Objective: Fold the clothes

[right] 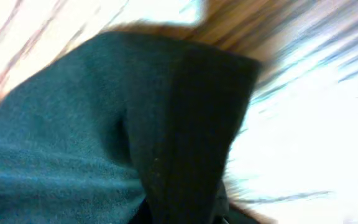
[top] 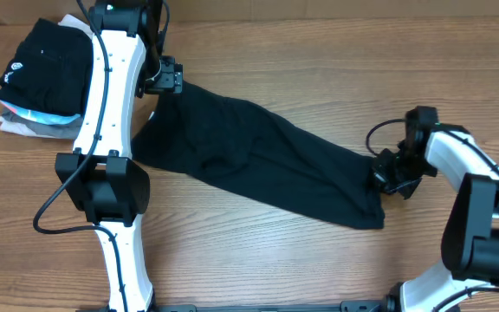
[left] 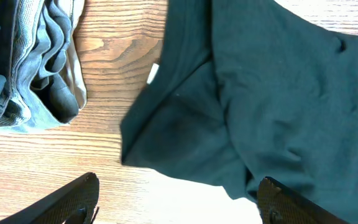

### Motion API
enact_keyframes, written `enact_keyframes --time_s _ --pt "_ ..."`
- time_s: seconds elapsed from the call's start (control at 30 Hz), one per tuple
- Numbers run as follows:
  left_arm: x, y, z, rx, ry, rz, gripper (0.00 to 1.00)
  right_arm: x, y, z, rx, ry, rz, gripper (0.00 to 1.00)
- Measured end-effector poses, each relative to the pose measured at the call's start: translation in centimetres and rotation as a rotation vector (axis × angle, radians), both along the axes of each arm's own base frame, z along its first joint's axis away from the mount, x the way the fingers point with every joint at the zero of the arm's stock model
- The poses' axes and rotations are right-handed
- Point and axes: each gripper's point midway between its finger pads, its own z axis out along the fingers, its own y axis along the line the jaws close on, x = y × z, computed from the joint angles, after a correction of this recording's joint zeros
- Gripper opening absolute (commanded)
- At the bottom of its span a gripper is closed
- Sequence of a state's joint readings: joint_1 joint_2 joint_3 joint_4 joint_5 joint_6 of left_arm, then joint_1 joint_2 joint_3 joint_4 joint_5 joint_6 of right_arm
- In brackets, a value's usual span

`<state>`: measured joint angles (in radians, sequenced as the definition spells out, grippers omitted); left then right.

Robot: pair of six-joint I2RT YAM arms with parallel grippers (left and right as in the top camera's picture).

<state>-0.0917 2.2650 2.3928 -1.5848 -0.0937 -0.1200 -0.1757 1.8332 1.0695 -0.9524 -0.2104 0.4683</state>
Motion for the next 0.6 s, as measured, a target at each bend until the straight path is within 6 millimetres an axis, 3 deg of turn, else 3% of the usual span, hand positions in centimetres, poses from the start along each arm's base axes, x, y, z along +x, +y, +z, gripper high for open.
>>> enact_keyframes --time_s 0.2,0.37,0.47,0.6 --pt "0.0 0.0 0.0 0.0 0.0 0.0 0.84 1.3 -4.9 3.3 -0.002 -0.002 -0.069 0.04" --pt "0.0 0.0 0.0 0.0 0.0 0.0 0.84 2.3 -7.6 6.1 -0.017 -0.044 -0.065 0.04" --pt "0.0 0.0 0.0 0.0 0.0 0.0 0.84 2.6 -7.8 7.3 -0.018 -0.052 -0.042 0.04" --pt "0.0 0.0 0.0 0.0 0.0 0.0 0.84 3.4 -6.4 8.3 -0.016 -0.067 0.017 0.04"
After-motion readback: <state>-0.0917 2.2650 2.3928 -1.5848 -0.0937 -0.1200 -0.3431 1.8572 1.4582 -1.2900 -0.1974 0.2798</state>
